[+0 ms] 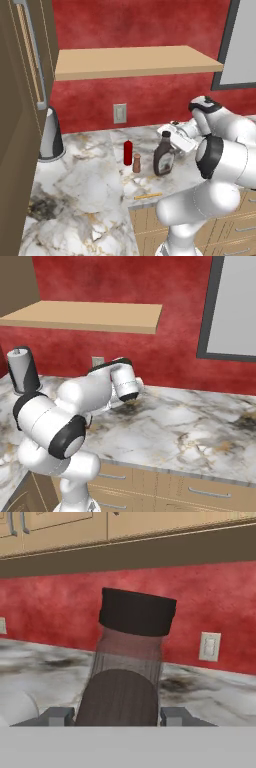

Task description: There are various items on the counter. Only move the condiments/shakers into the cabinet.

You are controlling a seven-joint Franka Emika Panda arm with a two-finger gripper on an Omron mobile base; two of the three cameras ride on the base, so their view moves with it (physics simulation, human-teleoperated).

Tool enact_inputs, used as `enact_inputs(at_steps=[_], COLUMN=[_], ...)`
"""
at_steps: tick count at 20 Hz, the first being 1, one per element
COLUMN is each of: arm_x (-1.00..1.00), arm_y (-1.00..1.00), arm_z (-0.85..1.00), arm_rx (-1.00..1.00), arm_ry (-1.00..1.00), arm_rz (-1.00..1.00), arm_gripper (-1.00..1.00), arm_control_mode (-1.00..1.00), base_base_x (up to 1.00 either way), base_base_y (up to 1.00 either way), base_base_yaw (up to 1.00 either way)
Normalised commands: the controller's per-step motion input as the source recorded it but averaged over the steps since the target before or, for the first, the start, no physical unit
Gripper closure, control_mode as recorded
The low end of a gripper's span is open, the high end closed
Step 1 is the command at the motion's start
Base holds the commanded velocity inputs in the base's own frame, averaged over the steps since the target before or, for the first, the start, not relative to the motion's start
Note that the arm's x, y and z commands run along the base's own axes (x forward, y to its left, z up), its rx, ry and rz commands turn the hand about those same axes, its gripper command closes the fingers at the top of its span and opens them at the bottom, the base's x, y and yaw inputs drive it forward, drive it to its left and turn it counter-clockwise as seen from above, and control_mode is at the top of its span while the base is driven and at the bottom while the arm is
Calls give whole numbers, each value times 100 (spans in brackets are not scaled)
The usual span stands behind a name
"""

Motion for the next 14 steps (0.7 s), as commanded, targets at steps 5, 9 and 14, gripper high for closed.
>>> enact_inputs(at_steps=[5, 9, 14], arm_x=[-46, -67, -79], arm_y=[-12, 0, 0], arm_z=[100, 100, 100], arm_rx=[7, 0, 0], arm_ry=[-11, -23, -19], arm_rz=[0, 0, -6], arm_gripper=[100, 100, 100], arm_control_mode=[-100, -100, -100], base_base_x=[0, 0, 0], base_base_y=[0, 0, 0], base_base_yaw=[0, 0, 0])
